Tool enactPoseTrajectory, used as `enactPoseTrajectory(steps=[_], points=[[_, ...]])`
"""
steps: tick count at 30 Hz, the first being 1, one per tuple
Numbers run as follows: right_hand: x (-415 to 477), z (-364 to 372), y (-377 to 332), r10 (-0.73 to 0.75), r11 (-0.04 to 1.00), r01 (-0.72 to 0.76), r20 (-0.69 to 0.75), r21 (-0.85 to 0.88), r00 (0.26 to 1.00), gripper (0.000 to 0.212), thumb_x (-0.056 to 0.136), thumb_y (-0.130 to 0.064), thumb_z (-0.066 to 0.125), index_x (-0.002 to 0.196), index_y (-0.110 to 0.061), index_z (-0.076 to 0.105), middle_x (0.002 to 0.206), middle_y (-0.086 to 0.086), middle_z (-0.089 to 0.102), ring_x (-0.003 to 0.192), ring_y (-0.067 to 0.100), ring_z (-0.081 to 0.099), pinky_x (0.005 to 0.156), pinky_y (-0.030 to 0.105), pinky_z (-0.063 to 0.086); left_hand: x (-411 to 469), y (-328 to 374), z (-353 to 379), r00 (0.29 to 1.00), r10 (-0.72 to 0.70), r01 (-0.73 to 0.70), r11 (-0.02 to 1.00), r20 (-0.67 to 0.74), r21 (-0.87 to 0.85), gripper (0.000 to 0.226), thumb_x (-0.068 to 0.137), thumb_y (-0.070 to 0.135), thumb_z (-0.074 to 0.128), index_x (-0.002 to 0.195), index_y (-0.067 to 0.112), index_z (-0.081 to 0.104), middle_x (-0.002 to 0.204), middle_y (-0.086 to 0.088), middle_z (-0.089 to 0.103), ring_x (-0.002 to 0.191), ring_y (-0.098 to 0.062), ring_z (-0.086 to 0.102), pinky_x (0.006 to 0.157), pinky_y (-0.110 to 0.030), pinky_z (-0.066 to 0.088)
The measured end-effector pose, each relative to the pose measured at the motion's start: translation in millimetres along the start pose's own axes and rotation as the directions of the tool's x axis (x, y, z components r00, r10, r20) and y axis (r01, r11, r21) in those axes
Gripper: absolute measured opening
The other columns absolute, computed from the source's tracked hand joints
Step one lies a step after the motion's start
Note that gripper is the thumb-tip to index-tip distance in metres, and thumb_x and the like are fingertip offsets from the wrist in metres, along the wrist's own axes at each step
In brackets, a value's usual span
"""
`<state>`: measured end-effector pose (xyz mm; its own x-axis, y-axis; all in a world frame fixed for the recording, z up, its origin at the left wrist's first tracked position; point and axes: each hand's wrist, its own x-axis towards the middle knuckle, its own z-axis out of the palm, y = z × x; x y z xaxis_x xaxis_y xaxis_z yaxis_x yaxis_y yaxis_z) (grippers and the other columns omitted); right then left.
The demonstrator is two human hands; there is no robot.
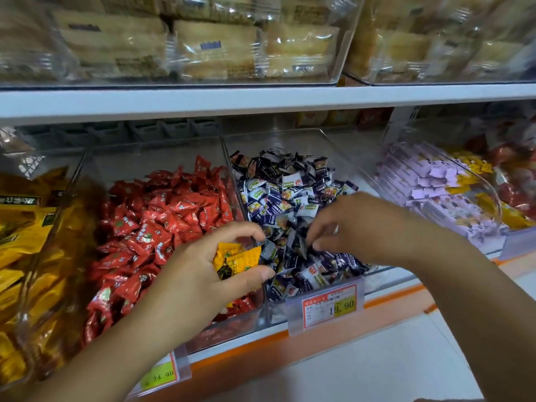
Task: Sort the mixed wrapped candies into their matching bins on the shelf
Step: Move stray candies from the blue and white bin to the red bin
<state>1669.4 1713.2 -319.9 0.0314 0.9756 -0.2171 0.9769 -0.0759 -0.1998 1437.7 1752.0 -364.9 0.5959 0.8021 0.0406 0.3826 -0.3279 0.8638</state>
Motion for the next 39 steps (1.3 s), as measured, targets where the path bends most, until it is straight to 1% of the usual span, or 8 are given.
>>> enactPoseTrajectory(steps=[8,17,22,27,30,32,36,39], points=[[22,33,-3,0.058,0.996,-0.081,0.425,0.037,0.904,0.093,0.076,-0.063,0.068,0.150,-0.041,0.015,0.153,-0.010,0.033,0.133,0.017,0.042,0.105,0.029,0.038,-1,-2,0,1.000,0.007,-0.007,1.000,0.006,0.008,0.040,0.064,0.057,0.067,0.103,0.054,0.058,0.088,0.023,0.061,0.044,-0.015,0.034,0.053,-0.046,0.057],[20,38,-2,-0.003,0.973,-0.087,0.385,0.216,0.923,0.074,0.076,-0.055,0.074,0.139,-0.046,0.037,0.121,-0.017,0.051,0.101,0.005,0.054,0.077,0.014,0.042,-1,0,1,1.000,0.005,-0.005,1.000,0.003,-0.001,0.039,0.066,0.056,0.069,0.103,0.053,0.058,0.081,0.017,0.061,0.044,-0.014,0.034,0.056,-0.047,0.058],[29,43,-12,0.017,0.994,-0.063,0.426,0.094,0.904,0.086,0.079,-0.061,0.066,0.150,-0.038,0.024,0.152,-0.006,0.036,0.131,0.018,0.044,0.102,0.031,0.041,0,-1,2,1.000,0.011,-0.011,1.000,0.010,-0.009,0.036,0.068,0.051,0.070,0.102,0.052,0.058,0.070,0.028,0.058,0.050,-0.030,0.037,0.054,-0.044,0.058],[31,42,-13,0.027,0.983,-0.102,0.431,0.150,0.902,0.088,0.077,-0.051,0.073,0.149,-0.036,0.025,0.151,-0.003,0.037,0.130,0.017,0.045,0.093,0.025,0.040,0,-2,1,1.000,0.019,-0.019,1.000,0.000,-0.006,0.038,0.065,0.054,0.068,0.101,0.053,0.058,0.095,0.037,0.057,0.043,-0.016,0.038,0.056,-0.046,0.058],[30,44,-9,0.021,0.962,-0.129,0.403,0.242,0.915,0.081,0.079,-0.037,0.075,0.147,-0.035,0.032,0.122,-0.006,0.060,0.096,-0.002,0.060,0.073,0.013,0.044,0,-4,1,1.000,0.019,-0.019,1.000,0.010,-0.006,0.038,0.065,0.054,0.069,0.101,0.053,0.058,0.089,0.035,0.058,0.043,-0.014,0.039,0.057,-0.045,0.058],[30,44,-6,0.024,0.931,-0.152,0.360,0.332,0.932,0.076,0.079,-0.025,0.074,0.145,-0.031,0.036,0.089,-0.013,0.056,0.059,-0.005,0.055,0.049,0.009,0.040,0,-4,0,0.999,0.030,-0.030,1.000,0.013,-0.007,0.036,0.065,0.054,0.069,0.100,0.054,0.058,0.082,0.032,0.058,0.044,-0.015,0.039,0.056,-0.043,0.059],[28,41,-4,0.076,0.774,-0.213,0.247,0.596,0.966,0.068,0.077,-0.013,0.078,0.134,-0.034,0.047,0.108,-0.002,0.053,0.076,0.014,0.061,0.064,0.022,0.052,2,-4,1,0.999,0.025,-0.025,1.000,0.020,0.003,0.036,0.066,0.054,0.069,0.099,0.056,0.057,0.089,0.035,0.058,0.043,-0.016,0.035,0.056,-0.041,0.059],[32,33,-3,0.066,0.629,-0.117,0.097,0.769,0.993,0.034,0.075,-0.005,0.078,0.099,-0.024,0.064,0.096,0.007,0.065,0.061,0.018,0.063,0.057,0.027,0.052,2,-3,0,0.999,0.007,-0.007,1.000,0.035,0.005,0.043,0.064,0.060,0.068,0.106,0.056,0.056,0.074,-0.003,0.060,0.047,-0.022,0.035,0.059,-0.052,0.057]])
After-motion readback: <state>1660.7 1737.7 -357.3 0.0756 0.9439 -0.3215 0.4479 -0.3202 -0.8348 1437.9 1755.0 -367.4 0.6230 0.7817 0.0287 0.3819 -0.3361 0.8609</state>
